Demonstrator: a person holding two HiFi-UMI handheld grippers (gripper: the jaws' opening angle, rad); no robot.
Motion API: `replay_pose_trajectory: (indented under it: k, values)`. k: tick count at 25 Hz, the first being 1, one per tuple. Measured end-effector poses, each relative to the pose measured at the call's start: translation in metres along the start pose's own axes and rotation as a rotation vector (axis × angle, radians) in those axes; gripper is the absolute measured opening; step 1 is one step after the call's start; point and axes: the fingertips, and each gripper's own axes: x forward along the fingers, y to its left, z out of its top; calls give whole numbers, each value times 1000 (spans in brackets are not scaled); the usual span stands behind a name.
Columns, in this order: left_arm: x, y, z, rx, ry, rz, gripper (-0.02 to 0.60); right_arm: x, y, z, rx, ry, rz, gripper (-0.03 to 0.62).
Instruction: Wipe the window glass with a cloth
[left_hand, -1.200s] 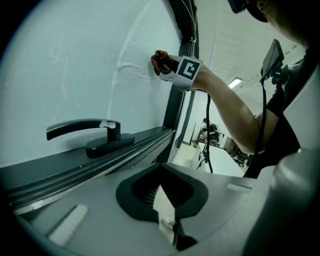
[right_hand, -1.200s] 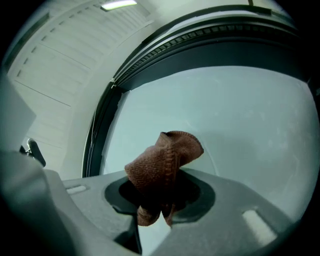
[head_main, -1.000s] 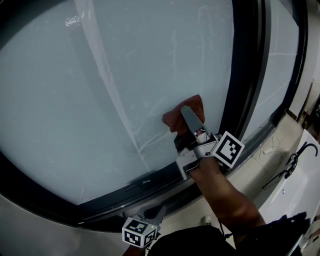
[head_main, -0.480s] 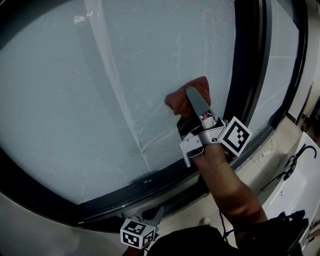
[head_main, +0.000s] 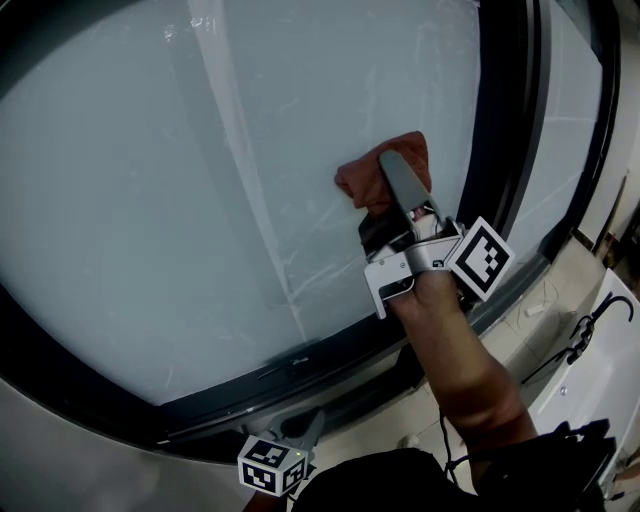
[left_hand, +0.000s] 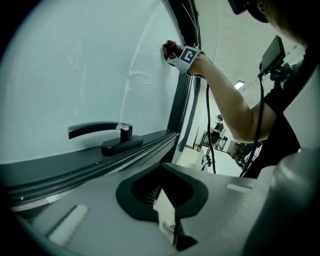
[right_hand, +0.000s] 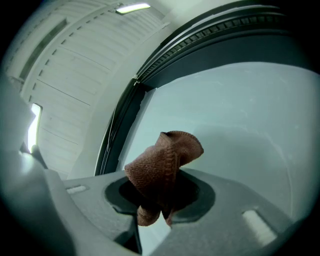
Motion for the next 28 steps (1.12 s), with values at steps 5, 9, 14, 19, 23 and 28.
replay_pose_trajectory:
  k: [5, 9, 14, 19, 23, 28]
  values:
    - [-1, 1, 4, 6, -21, -1, 17, 1, 8, 3, -25, -6, 21, 107]
    - [-4, 4, 1, -6, -21, -1, 17, -1, 15, -3, -30, -6, 41, 107]
    - [-8, 3, -8, -15, 2, -7, 17, -30, 13, -21, -8, 10, 22, 107]
    - [-5, 1, -8, 11, 20, -24, 17, -66, -13, -40, 39, 14, -32, 107]
    - [-10, 1, -17, 27, 38, -23, 17, -106, -43, -64, 68, 27, -129, 107]
    - [-9, -5, -18, -19, 37, -43, 17, -149, -87, -110, 130, 95, -279, 107]
